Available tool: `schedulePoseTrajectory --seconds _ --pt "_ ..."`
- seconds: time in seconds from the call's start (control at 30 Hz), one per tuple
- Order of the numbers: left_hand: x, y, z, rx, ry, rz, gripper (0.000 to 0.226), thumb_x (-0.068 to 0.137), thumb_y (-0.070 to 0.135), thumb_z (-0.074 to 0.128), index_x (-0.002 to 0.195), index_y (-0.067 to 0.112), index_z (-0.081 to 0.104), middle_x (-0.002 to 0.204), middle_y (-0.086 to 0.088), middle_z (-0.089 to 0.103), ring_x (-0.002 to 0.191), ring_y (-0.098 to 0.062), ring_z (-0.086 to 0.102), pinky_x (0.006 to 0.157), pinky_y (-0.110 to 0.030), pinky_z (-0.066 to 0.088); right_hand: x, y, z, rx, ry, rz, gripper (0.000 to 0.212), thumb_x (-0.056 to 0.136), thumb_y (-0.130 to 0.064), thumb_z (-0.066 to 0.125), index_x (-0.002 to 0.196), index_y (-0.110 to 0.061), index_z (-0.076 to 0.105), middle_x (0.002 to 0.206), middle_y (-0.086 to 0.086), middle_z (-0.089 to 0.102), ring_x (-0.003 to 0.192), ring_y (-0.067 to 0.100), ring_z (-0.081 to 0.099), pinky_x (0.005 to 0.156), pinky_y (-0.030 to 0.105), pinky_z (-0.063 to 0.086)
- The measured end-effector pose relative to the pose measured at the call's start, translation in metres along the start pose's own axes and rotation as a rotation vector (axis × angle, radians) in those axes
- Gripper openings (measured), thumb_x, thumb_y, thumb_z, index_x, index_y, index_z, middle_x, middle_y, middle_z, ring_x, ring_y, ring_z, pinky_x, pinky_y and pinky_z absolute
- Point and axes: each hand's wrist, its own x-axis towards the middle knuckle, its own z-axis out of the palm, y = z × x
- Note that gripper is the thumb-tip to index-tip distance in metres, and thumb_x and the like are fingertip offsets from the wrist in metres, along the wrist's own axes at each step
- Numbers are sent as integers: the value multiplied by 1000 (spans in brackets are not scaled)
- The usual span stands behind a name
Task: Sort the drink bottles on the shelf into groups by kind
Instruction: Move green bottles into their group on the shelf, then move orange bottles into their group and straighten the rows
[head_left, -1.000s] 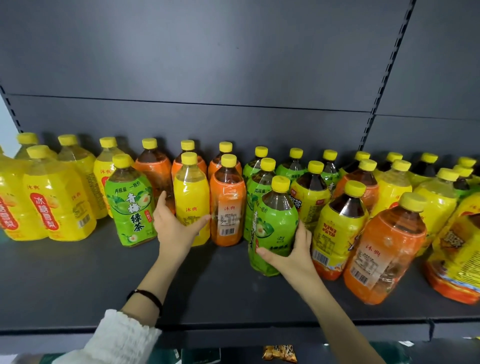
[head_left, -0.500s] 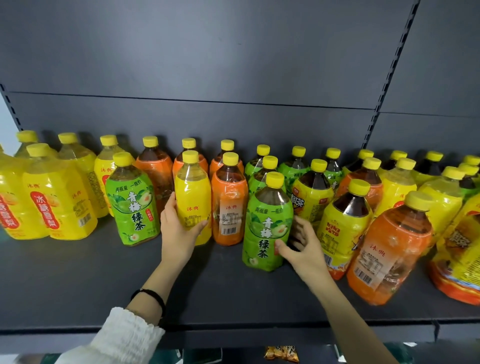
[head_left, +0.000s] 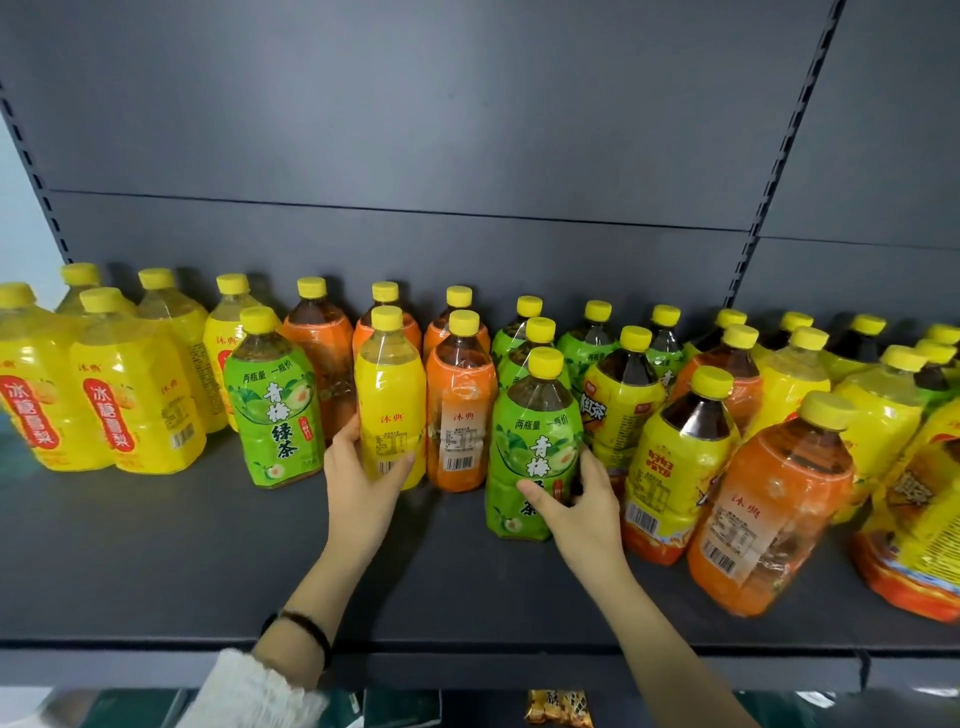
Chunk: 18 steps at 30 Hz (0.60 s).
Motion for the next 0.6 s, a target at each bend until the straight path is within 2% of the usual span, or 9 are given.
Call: schedulePoseTrajectory --seconds 0.13,0.2,0.27,0.33,0.37,0.43,0.5,0.6 --pt "-46 7 3 -61 -32 -34 55 77 23 77 121 27 45 124 0 43 114 -17 48 99 -40 45 -2 1 -1 108 -38 61 99 52 -65 74 138 -29 42 135 -9 53 125 11 48 103 43 46" --pt "-64 11 8 -48 -113 -14 49 77 23 77 116 27 47 118 2 47 112 -15 49 97 -34 42 -1 -2 -4 153 -73 66 93 56 -57 78 137 -30 40 133 -10 53 123 9 49 103 40 46" --pt "-75 14 14 -13 -223 19 47 78 25 76 116 25 50 118 5 55 115 -13 51 97 -31 41 -3 -8 -10 181 -120 69 79 70 -39 80 138 -29 40 131 -12 52 118 4 47 99 26 45" --pt "-80 17 20 -16 -312 29 47 79 26 75 119 25 50 120 7 56 116 -10 52 96 -29 42 -12 -11 -16 207 -144 58 62 82 -25 74 135 -29 41 123 -15 52 112 -1 48 90 13 42" --pt "-81 19 22 -28 -341 19 49 79 26 75 120 26 49 122 8 56 116 -10 51 95 -28 42 -18 -12 -19 213 -120 54 56 85 -23 71 134 -27 45 122 -15 53 112 2 50 88 13 43" --pt "-81 25 29 -67 -406 4 54 79 27 76 124 29 46 125 10 54 117 -9 51 94 -28 42 -32 -9 -30 218 9 67 39 87 -22 69 123 -25 55 118 -13 59 111 9 57 87 18 47" --pt "-79 34 35 -109 -461 0 65 78 29 77 132 26 41 131 11 51 120 -7 49 97 -30 42 -50 -4 -45 252 176 78 24 87 -20 68 107 -27 61 107 -13 64 103 9 62 81 17 50" --pt "-79 42 53 -173 -460 -35 78 76 26 78 140 23 34 137 6 48 123 -10 49 100 -33 44 -73 4 -78 264 470 101 22 84 -17 71 95 -31 58 95 -8 66 94 14 64 77 18 53"
